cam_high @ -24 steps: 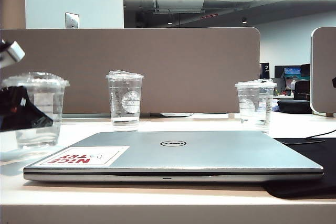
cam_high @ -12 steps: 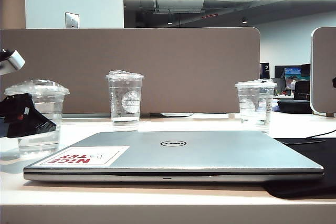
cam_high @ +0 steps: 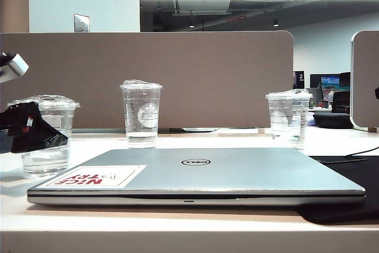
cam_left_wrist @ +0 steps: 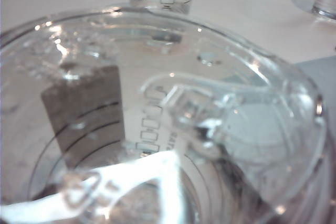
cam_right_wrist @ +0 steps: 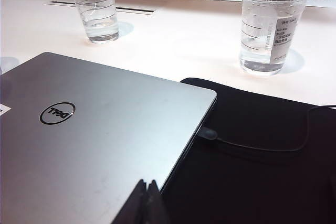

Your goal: Pick up the coffee cup on the middle and place it on the left side of the laptop.

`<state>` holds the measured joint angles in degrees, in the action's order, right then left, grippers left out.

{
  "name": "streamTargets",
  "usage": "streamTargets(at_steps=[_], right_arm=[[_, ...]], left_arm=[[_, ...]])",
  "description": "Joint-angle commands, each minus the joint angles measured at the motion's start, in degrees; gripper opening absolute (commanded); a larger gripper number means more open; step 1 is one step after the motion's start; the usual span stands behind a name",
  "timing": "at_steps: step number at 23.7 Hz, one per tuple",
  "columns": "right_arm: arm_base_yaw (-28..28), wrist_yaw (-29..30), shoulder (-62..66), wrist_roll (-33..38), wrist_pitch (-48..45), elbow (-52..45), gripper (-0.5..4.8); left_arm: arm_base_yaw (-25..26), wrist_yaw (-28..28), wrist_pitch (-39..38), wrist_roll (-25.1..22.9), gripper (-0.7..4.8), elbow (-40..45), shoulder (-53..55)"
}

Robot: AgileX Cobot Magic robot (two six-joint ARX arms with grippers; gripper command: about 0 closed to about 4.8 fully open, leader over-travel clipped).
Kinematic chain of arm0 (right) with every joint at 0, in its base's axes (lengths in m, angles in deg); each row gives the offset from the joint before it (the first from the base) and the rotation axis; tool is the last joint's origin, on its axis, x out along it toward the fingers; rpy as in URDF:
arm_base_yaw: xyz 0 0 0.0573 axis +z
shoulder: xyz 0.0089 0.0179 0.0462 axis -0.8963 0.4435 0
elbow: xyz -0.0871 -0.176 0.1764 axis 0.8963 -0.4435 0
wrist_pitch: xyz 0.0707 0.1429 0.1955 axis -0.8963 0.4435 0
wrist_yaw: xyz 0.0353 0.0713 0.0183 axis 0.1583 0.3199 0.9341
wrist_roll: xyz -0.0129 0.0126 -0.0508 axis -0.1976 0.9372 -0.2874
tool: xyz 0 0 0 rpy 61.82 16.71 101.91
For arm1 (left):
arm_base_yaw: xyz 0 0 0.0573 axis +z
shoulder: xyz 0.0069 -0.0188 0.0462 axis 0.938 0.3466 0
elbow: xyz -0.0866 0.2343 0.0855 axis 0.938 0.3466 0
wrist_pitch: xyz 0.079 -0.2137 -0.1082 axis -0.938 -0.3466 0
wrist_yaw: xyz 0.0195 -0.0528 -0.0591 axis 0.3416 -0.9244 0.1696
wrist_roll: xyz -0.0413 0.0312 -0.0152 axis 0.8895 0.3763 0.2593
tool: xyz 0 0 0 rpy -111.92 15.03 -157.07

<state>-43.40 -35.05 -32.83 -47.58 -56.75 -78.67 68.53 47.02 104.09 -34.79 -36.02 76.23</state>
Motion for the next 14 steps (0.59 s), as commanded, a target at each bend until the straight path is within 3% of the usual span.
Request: streamTargets(at_steps=[1, 7, 14], right_arm=[[0.09, -0.09, -0.33, 0.0, -0.96, -0.22, -0.05], [0.09, -0.09, -2.01, -0.02, -1.03, -0.22, -0.05], [0.04, -0.09, -3.74, 0.0, -0.98, -0.22, -0.04]], left_arm=[[0.85, -0.79, 0.79, 0.15, 4.79, 1.7, -0.9], [4.76, -0.79, 0.96, 1.25, 4.79, 6.86, -6.67], [6.38, -0.22, 0.92, 2.38, 4.79, 12.63, -22.56]])
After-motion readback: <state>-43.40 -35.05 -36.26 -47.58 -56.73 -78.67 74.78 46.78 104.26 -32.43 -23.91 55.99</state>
